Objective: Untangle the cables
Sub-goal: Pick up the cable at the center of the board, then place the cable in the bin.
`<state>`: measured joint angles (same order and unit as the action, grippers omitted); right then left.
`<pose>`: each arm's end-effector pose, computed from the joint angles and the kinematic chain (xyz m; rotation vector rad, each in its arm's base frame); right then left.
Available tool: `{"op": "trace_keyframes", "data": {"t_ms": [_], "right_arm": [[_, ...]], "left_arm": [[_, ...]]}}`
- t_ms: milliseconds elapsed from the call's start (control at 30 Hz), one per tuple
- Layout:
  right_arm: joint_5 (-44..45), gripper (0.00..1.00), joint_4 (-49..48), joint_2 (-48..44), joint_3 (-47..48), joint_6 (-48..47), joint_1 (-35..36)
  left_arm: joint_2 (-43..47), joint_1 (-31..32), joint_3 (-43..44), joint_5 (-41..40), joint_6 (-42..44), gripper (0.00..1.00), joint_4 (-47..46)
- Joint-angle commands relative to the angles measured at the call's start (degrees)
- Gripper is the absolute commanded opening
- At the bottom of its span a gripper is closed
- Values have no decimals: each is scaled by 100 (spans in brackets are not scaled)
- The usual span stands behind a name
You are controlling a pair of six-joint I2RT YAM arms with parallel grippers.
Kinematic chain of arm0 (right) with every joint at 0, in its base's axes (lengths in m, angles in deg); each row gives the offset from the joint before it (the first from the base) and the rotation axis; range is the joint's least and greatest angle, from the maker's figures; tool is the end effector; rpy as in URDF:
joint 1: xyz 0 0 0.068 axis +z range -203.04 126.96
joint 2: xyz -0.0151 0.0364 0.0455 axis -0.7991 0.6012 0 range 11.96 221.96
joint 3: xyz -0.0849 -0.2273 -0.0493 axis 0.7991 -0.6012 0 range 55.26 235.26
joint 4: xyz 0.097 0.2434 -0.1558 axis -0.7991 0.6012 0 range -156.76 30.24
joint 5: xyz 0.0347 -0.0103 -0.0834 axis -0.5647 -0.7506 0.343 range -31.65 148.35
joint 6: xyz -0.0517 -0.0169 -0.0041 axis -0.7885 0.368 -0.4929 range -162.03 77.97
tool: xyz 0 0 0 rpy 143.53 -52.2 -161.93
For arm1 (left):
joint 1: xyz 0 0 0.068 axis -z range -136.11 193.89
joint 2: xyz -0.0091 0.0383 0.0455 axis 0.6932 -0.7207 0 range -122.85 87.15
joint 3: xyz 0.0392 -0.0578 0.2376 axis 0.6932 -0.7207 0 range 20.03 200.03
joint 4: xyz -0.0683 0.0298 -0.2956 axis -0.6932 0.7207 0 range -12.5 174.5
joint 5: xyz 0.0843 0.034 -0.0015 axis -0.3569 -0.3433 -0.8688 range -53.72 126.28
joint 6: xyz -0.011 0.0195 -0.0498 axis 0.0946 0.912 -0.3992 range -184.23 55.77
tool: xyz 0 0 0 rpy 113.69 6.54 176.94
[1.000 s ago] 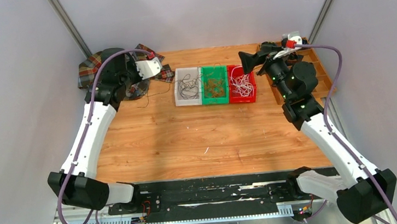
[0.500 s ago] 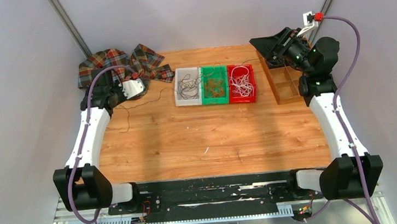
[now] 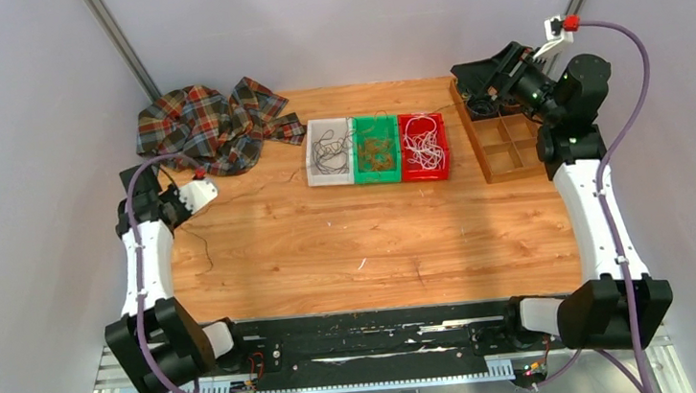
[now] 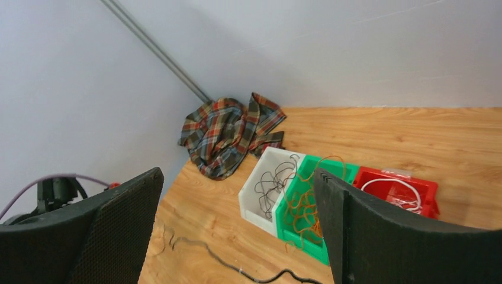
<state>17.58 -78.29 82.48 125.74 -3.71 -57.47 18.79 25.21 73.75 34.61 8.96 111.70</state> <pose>0.3321 -0.0017 0.4178 -0.0802 1.4900 0.9674 0.2854 0.0976 0.2359 1.1640 2.2903 0.7191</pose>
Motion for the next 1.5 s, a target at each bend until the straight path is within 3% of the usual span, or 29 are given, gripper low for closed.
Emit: {"op": "trace_keyframes", "data": {"t_ms": [0,67,133,233,367,433,500,667,767,867,1033,1267,1467], "right_arm": [[294,95,266,-13,406,-392,-178],[44,94,395,202,641,-483,-179],[14,94,696,386,887,-619,-181],[546,95,928,367,932,-898,-187],[921,95,1048,425,991,-1323,242],[1545,95,1405,367,1034,-1781,456],[1340,95,1072,292,820,-1613,571],[1663,95,1059,260,530,-2746,2094],[1622,93,219,155,-307,-2807,2861],[1764,92,-492,107,-991,-3007,3672],[1889,92,-139,747,-838,-3482,4869],[2012,92,-725,1455,-683,-3798,5772],[2040,93,-1469,2172,-396,-4029,5832]], "left_arm": [[-207,-890,-360,555,456,1,-384],[-484,-1203,-449,328,573,0,-477],[-460,-1594,-544,694,723,1,-407],[-256,-2091,-757,933,1024,0,-405],[17,-2158,-248,1872,808,1,644],[151,-2142,-243,2035,765,0,551],[249,-2092,-99,2330,748,0,942],[1003,-835,484,2724,70,0,1865],[1467,34,857,2860,-421,0,2008],[1309,581,1395,2869,-1007,0,2164],[655,927,2195,3118,-1808,0,2399],[629,1574,2940,3461,-2481,0,2398],[433,2107,3705,3472,-3145,0,2402]]}}
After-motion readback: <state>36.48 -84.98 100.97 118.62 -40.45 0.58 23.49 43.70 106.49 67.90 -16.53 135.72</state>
